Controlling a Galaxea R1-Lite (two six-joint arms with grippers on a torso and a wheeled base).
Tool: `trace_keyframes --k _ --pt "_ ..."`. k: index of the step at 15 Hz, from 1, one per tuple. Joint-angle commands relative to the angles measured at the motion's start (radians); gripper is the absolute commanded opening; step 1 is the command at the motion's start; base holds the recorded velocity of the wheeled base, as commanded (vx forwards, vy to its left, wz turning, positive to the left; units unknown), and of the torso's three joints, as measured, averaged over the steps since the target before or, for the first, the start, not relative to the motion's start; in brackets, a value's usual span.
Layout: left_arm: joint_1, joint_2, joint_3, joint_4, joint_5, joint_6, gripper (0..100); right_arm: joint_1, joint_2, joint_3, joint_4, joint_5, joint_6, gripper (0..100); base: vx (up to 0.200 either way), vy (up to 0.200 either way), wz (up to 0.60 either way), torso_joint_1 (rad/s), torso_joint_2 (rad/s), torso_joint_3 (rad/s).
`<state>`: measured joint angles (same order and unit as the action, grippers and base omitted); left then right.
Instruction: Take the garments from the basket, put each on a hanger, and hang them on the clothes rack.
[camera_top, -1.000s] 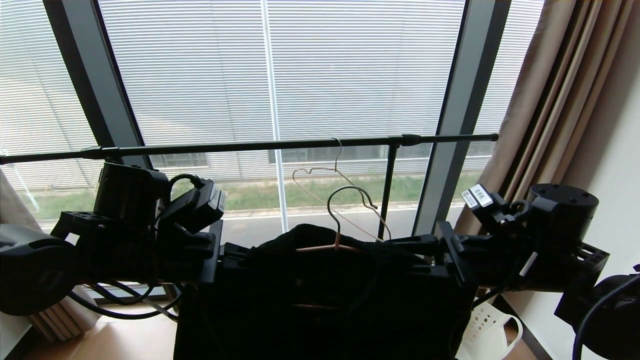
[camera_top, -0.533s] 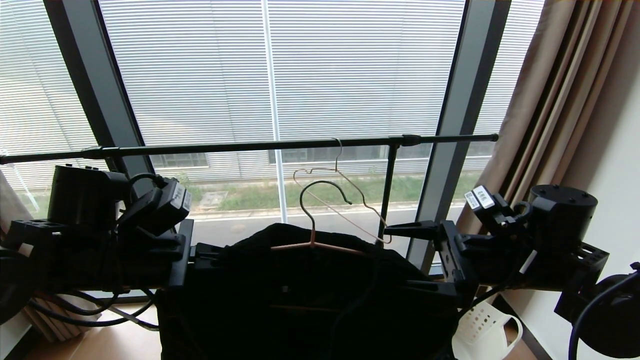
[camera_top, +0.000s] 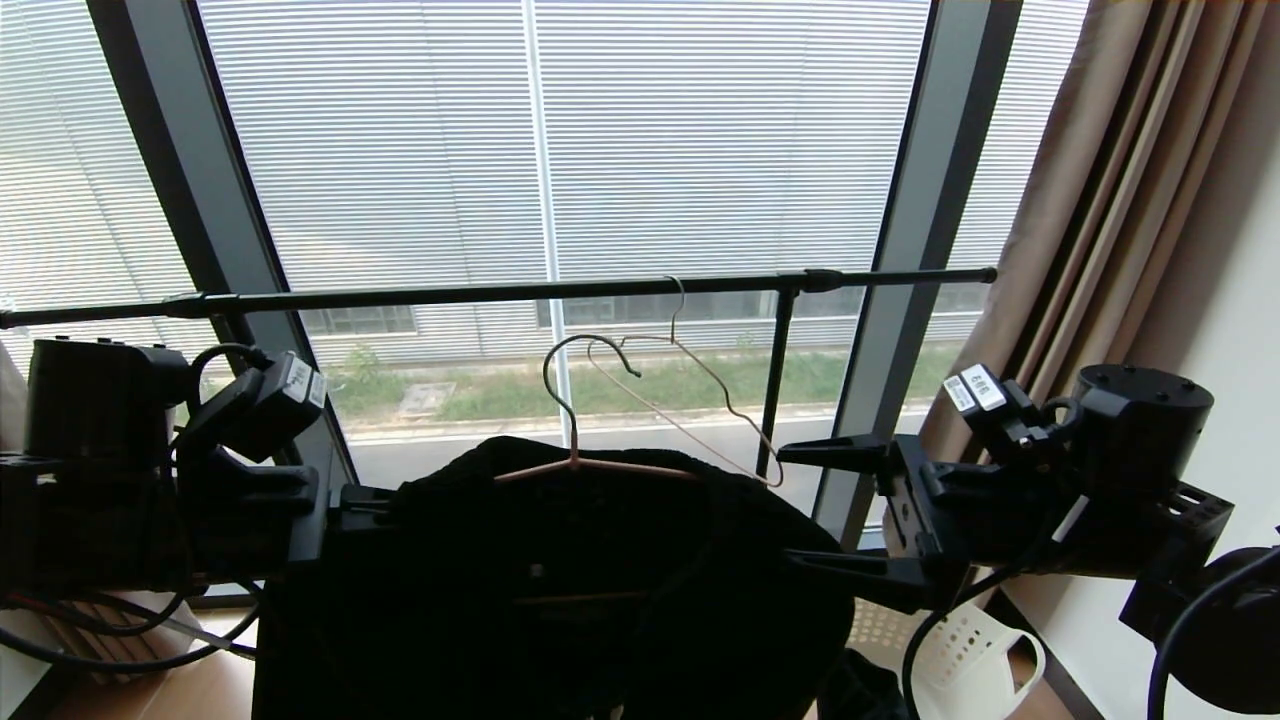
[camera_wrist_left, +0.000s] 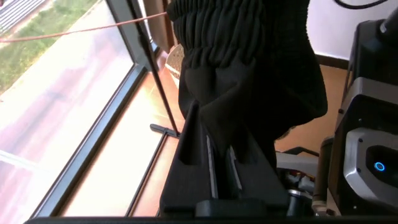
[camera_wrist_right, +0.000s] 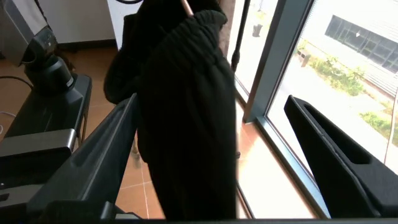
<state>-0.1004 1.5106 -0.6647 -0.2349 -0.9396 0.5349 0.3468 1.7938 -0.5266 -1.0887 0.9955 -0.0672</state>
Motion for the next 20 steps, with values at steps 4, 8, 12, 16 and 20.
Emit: trace_keyframes --k 4,8,12,16,20 --pt "0.068 -0.036 0.008 -0.004 -0.018 -0.036 0 -0.012 0.025 0.0 -0.002 0.005 -0.014 100 0.0 0.0 0.0 0.0 0.0 0.0" --pt "0.119 -0.072 0.01 -0.029 -0.113 -0.095 0 -0.112 0.125 -0.039 -0.002 0.064 -0.085 100 0.0 0.0 0.0 0.0 0.0 0.0" --pt "0.142 -0.081 0.013 -0.029 -0.114 -0.096 0 -0.118 0.176 -0.038 0.0 0.086 -0.137 100 0.0 0.0 0.0 0.0 0.0 0.0" --pt "0.146 -0.098 0.01 -0.029 -0.116 -0.127 0 -0.088 0.222 -0.024 0.001 0.084 -0.18 100 0.0 0.0 0.0 0.0 0.0 0.0" --pt "0.127 -0.133 0.028 -0.029 -0.116 -0.168 0 -0.049 0.299 -0.029 0.001 0.081 -0.184 100 0.0 0.0 0.0 0.0 0.0 0.0"
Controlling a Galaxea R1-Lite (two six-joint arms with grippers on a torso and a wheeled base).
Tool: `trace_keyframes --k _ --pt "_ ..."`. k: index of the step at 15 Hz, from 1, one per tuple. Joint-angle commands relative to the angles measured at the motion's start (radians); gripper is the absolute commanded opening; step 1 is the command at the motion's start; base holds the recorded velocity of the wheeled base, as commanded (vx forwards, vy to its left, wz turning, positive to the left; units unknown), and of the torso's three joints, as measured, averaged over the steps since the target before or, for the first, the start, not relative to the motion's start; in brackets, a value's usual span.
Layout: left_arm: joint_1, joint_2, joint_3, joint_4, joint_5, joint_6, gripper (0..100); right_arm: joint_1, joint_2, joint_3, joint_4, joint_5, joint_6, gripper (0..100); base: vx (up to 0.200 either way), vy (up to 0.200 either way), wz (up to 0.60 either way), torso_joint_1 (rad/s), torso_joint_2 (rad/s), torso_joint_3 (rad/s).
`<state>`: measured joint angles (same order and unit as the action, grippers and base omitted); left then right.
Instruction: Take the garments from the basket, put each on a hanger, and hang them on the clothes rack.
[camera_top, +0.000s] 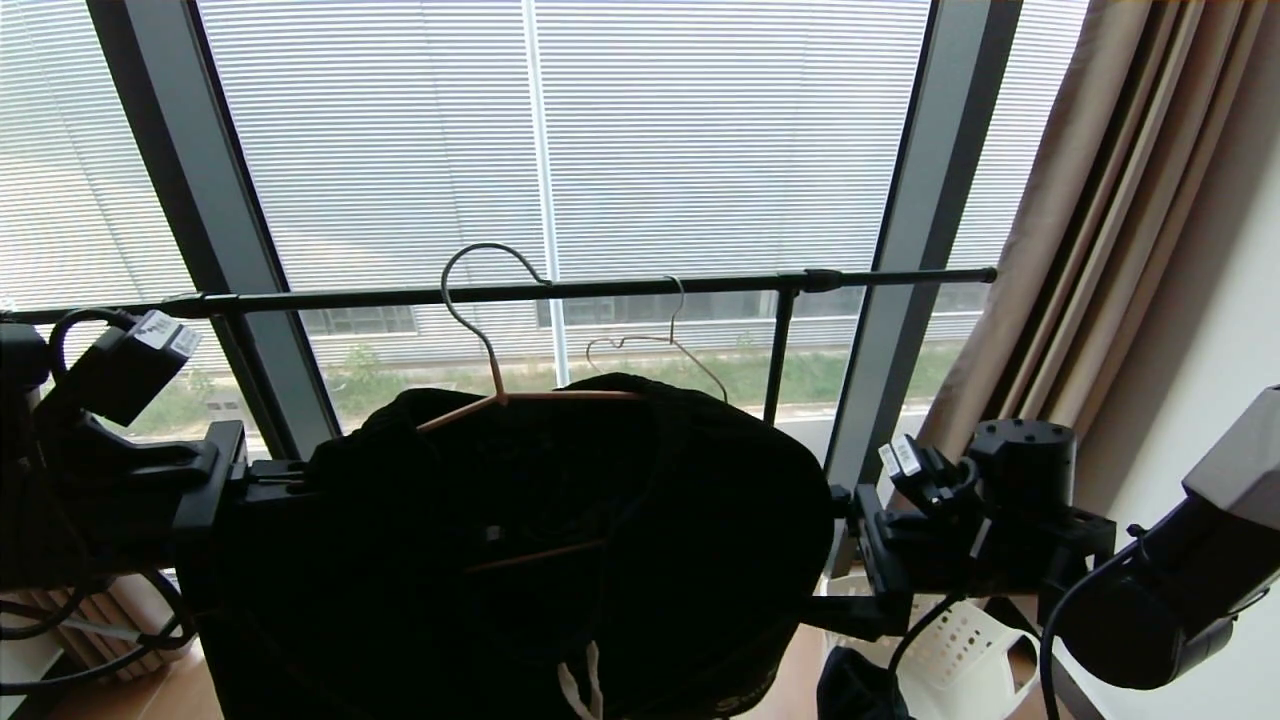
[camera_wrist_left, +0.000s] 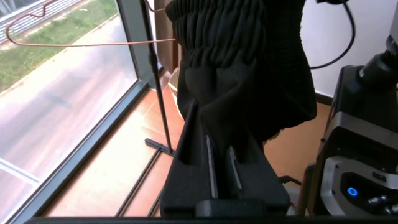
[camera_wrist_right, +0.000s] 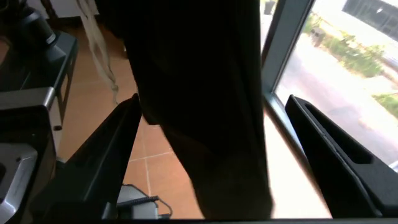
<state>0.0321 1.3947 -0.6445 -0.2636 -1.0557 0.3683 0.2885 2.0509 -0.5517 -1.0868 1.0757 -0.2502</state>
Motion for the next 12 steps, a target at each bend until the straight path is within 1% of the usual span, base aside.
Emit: trace_keyframes --k 1,4,5,6,9,10,12 --pt "-0.008 -0.023 0.012 0.0 0.0 -0.014 0 0.011 0.055 -0.005 -0.001 0.0 -0.001 100 0.0 0.0 0.0 0.0 0.0 0.0" --pt "-0.008 -0.042 0.034 0.0 0.0 -0.023 0 0.015 0.094 -0.024 -0.004 -0.003 -0.003 100 0.0 0.0 0.0 0.0 0.0 0.0" --pt "-0.005 -0.043 0.04 0.0 0.0 -0.025 0 0.015 0.094 -0.024 -0.004 -0.003 -0.004 0 0.0 0.0 0.0 0.0 0.0 0.0" --pt "-0.003 -0.045 0.043 0.0 0.0 -0.025 0 0.015 0.092 -0.028 -0.004 -0.003 -0.004 0 0.0 0.0 0.0 0.0 0.0 0.0" --pt "0.017 -0.068 0.06 -0.002 0.0 -0.06 0 -0.034 0.092 -0.051 -0.004 -0.003 -0.004 0 0.0 0.0 0.0 0.0 0.0 0.0" --pt "0.045 -0.079 0.06 -0.002 0.0 -0.065 0 -0.057 0.101 -0.065 -0.002 -0.003 -0.004 0 0.0 0.0 0.0 0.0 0.0 0.0" --pt "0.089 -0.086 0.062 -0.002 0.0 -0.065 0 -0.077 0.112 -0.076 -0.002 -0.003 -0.004 0 0.0 0.0 0.0 0.0 0.0 0.0"
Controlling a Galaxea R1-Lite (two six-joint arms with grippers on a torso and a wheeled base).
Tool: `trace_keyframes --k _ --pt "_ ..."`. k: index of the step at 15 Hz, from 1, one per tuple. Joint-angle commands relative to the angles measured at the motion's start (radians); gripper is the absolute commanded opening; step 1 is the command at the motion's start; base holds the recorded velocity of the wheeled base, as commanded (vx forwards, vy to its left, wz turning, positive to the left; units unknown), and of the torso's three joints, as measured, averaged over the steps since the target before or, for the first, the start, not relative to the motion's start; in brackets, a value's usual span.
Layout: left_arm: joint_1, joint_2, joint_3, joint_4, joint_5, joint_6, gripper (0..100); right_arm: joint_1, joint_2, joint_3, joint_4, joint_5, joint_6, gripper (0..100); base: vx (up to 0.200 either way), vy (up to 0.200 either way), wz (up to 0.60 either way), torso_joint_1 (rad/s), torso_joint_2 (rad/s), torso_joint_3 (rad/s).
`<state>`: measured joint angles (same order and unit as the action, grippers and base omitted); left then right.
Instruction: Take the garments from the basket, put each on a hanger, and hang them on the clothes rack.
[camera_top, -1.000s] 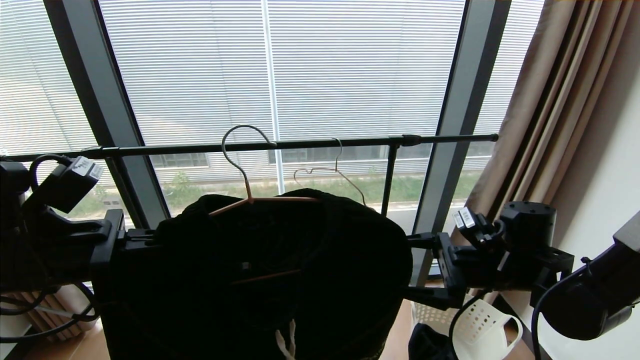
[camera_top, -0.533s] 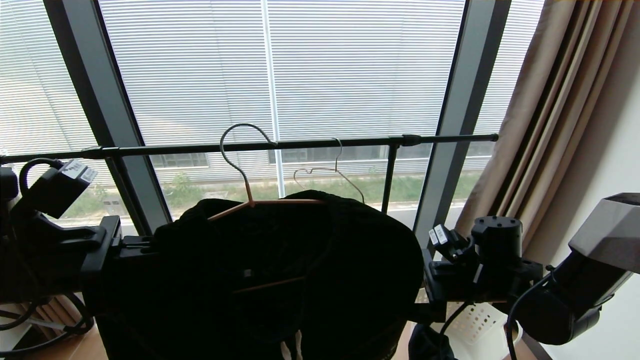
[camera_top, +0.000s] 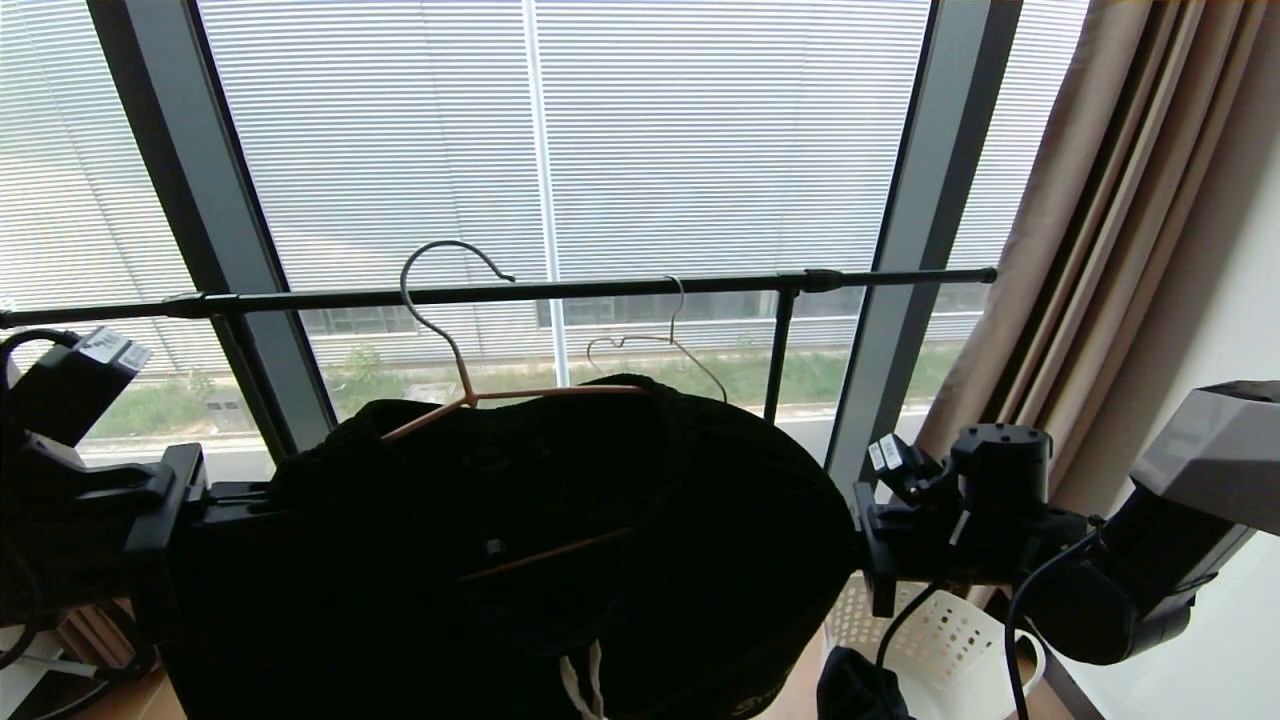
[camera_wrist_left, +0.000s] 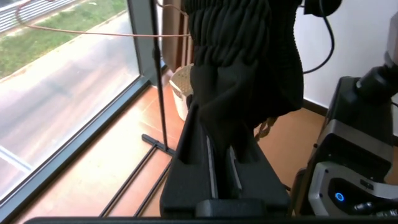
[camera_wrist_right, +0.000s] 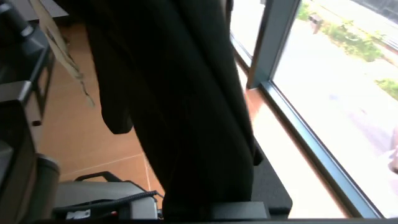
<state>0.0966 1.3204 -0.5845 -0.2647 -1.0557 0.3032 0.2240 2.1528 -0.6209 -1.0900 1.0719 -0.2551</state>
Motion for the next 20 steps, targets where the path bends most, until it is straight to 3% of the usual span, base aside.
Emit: trace_keyframes --k 1,6,7,9,11,14,16,17,20 --pt "0.041 -0.01 0.002 -0.001 0.0 -0.003 0 -0.012 0.01 -0.008 -0.001 0.0 0.0 0 0.0 0.0 0.0 0.0 0.0 0.0" --pt "0.049 -0.003 0.014 -0.001 0.0 0.001 0 0.028 -0.028 0.032 -0.001 0.0 -0.004 0 0.0 0.0 0.0 0.0 0.0 0.0" --pt "0.049 -0.001 0.014 -0.001 0.0 0.001 0 0.032 -0.031 0.038 -0.001 0.0 -0.027 100 0.0 0.0 0.0 0.0 0.0 0.0" --pt "0.058 0.0 0.015 -0.001 0.0 0.001 0 0.032 -0.034 0.038 0.001 -0.001 -0.053 100 0.0 0.0 0.0 0.0 0.0 0.0" --pt "0.114 -0.006 0.057 -0.001 0.0 0.001 0 0.031 -0.037 0.038 -0.001 -0.035 -0.145 100 0.0 0.0 0.0 0.0 0.0 0.0" --pt "0.21 -0.026 0.086 0.001 0.002 0.001 0 0.07 -0.113 0.03 0.004 -0.202 -0.153 100 0.0 0.0 0.0 0.0 0.0 0.0" --pt "0.226 -0.027 0.087 0.001 0.005 -0.004 0 0.089 -0.148 0.029 0.002 -0.306 -0.105 100 0.0 0.0 0.0 0.0 0.0 0.0" --pt "0.227 -0.023 0.078 0.001 0.02 -0.007 0 0.124 -0.194 0.021 -0.001 -0.385 -0.019 100 0.0 0.0 0.0 0.0 0.0 0.0" --pt "0.173 -0.001 0.032 0.001 0.165 -0.045 0 0.179 -0.28 -0.016 0.001 -0.53 0.134 100 0.0 0.0 0.0 0.0 0.0 0.0"
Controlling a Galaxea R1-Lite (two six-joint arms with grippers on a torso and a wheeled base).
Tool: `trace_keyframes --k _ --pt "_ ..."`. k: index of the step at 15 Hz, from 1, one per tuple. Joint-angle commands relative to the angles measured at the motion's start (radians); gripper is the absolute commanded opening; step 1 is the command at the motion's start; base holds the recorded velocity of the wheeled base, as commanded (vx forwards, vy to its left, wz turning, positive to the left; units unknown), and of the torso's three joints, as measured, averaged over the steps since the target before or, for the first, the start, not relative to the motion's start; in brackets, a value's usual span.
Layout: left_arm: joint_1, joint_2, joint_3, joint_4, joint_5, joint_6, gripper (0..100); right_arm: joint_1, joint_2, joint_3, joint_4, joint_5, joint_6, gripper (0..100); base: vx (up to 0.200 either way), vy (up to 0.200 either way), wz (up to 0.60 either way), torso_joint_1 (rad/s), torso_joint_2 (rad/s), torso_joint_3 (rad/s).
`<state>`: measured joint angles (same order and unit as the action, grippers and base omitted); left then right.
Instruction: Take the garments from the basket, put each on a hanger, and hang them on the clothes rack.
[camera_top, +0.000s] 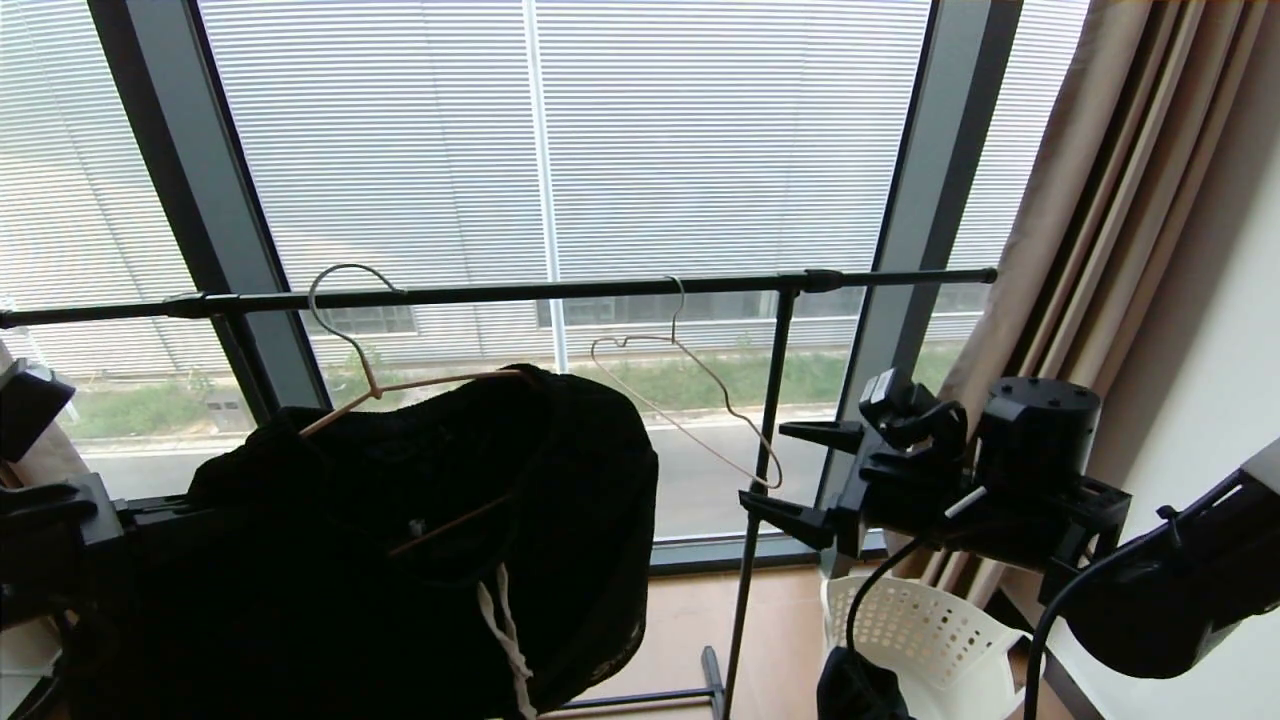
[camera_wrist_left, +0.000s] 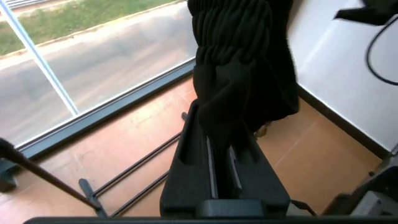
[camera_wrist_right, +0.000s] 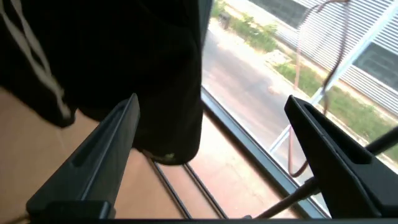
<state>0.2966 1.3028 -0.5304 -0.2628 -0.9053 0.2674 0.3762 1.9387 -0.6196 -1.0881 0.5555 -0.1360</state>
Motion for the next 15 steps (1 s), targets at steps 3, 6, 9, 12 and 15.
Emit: trace_keyframes --k 3,6,9,12,15 --pt "-0.165 0.098 -0.105 -0.003 0.23 -0.085 0 0.049 -0.099 -0.042 0.002 -0.105 0.058 100 0.0 0.0 0.0 0.0 0.0 0.0" --pt "-0.304 0.227 -0.184 -0.079 0.456 -0.166 0 0.066 -0.11 -0.051 0.004 -0.151 0.058 100 0.0 0.0 0.0 0.0 0.0 0.0" --pt "-0.336 0.349 -0.203 -0.231 0.516 -0.201 0 0.066 -0.112 -0.049 0.004 -0.154 0.055 100 0.0 0.0 0.0 0.0 0.0 0.0" --pt "-0.335 0.466 -0.223 -0.346 0.516 -0.232 0 0.067 -0.11 -0.051 0.004 -0.154 0.055 100 0.0 0.0 0.0 0.0 0.0 0.0" --pt "-0.332 0.566 -0.24 -0.469 0.517 -0.237 0 0.067 -0.104 -0.054 0.005 -0.155 0.053 100 0.0 0.0 0.0 0.0 0.0 0.0"
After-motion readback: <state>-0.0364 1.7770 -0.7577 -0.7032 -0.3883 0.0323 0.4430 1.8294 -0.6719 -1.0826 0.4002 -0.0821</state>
